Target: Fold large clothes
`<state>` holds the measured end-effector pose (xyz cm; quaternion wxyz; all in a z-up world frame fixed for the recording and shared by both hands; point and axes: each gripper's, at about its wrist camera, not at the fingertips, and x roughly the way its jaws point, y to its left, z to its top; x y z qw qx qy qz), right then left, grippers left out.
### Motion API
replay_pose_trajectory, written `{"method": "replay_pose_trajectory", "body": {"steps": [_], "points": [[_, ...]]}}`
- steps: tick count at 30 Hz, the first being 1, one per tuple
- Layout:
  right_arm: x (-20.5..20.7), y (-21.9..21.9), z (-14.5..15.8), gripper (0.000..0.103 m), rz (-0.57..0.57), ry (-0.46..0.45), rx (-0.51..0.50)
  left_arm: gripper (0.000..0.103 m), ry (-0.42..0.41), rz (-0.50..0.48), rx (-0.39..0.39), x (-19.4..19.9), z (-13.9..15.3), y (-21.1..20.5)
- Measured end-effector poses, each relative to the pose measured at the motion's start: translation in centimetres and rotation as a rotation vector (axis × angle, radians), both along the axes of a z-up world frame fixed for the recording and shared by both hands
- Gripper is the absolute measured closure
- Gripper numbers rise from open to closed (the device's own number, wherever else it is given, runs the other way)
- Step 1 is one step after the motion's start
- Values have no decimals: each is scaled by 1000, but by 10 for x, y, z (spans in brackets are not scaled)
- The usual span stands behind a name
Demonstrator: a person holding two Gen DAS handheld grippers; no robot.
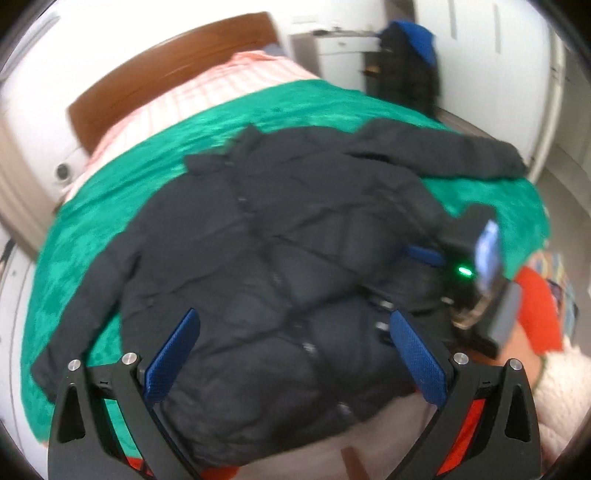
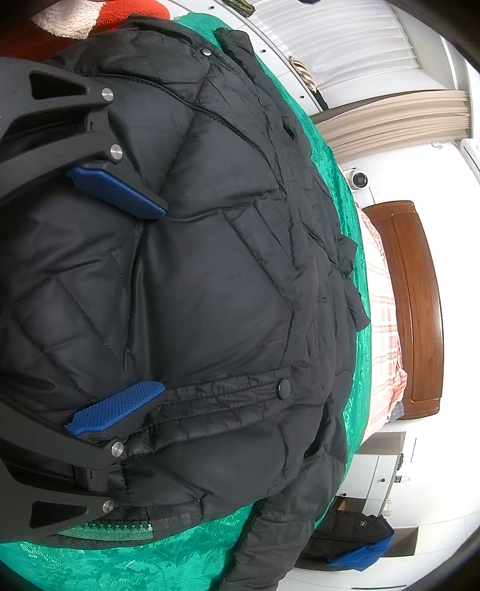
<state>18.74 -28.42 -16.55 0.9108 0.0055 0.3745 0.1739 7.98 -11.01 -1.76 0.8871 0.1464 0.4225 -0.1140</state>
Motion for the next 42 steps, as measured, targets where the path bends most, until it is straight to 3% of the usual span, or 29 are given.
{"method": "replay_pose_trajectory", "body": {"steps": [7,15,20,25,28,30,34,42], "points": [[0,0,0,14,-1,0,-1,0,34,-154,6,-23,1,-33],[1,0,0,14,0,-1,0,1,-24,-329,125,-64,-1,-68],[1,0,-1,14,0,-1,0,1,-78,-356,193,-73,-2,-78],[1,0,-1,14,0,-1,0,0,-152,-323,204,-76,5,-77],[1,0,-1,14,0,-1,0,0,-281,-217,171,-71,25,-70],[2,0,-1,14,0,-1,-1,0,-307,-154,126,-65,36,-61],[2,0,-1,14,0,-2,-1,0,-222,-65,-22,-45,45,-35],[3,0,-2,14,0,0,-2,0,-41,-24,-134,-28,24,-15]]}}
